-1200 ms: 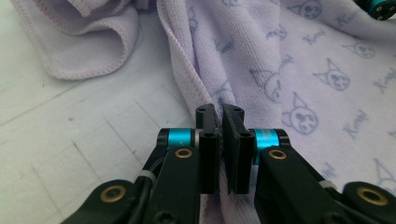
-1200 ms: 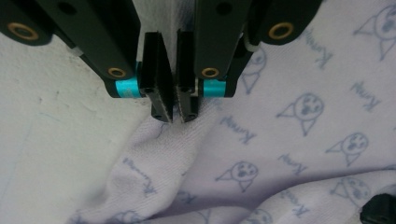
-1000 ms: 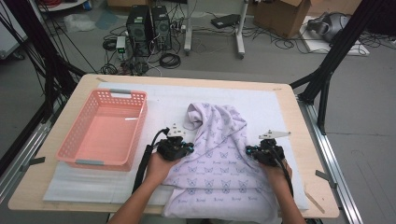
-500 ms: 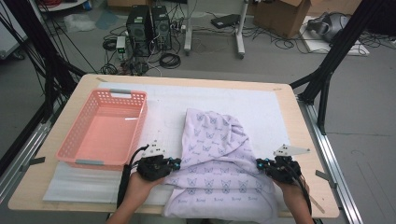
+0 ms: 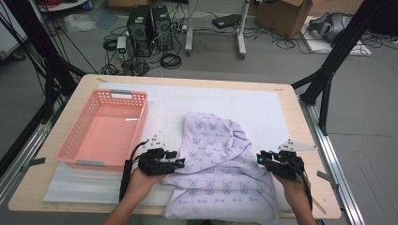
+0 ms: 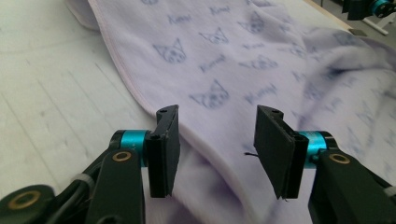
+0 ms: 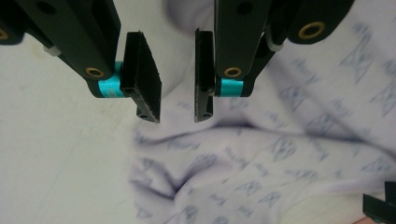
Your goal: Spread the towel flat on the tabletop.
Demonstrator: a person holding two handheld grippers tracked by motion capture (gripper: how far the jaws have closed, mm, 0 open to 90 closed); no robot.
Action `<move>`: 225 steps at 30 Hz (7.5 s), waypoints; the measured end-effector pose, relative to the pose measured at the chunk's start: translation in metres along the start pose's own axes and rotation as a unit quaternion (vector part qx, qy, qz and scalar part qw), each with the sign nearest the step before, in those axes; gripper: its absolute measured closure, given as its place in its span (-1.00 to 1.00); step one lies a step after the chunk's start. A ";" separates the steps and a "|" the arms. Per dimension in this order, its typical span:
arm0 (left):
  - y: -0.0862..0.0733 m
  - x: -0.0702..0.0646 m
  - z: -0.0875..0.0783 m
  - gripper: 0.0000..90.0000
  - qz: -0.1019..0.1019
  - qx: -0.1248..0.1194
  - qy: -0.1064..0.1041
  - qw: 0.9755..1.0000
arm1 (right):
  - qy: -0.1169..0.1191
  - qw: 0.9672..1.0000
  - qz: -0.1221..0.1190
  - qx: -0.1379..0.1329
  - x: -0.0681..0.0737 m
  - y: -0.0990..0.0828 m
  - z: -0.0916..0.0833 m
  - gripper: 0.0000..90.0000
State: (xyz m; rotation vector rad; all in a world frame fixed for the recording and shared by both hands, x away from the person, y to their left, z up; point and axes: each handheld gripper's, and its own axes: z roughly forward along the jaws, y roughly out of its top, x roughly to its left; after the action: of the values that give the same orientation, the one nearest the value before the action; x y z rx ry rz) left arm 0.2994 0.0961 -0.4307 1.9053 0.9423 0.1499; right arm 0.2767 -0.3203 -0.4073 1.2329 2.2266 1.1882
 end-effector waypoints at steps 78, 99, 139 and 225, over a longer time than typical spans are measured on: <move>0.060 0.034 0.045 0.05 -0.007 0.000 0.045 0.999 | -0.022 0.999 -0.021 -0.040 -0.009 -0.004 -0.013 0.43; 0.046 0.015 0.080 0.89 0.125 0.079 0.092 0.985 | -0.025 0.999 -0.022 -0.027 -0.023 0.044 0.037 0.27; 0.059 0.015 0.052 0.08 0.040 0.029 0.045 0.998 | -0.192 0.980 0.050 -0.030 -0.091 0.078 0.069 0.32; 0.032 0.056 0.033 0.84 -0.022 -0.008 0.196 0.980 | 0.023 0.999 0.013 0.046 -0.006 0.035 0.102 0.26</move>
State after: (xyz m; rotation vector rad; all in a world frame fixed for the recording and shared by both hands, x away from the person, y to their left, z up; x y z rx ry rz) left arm 0.3714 0.1030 -0.4379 1.8724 1.2389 0.5201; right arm 0.3625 -0.2637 -0.4415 1.2859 2.3296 1.1459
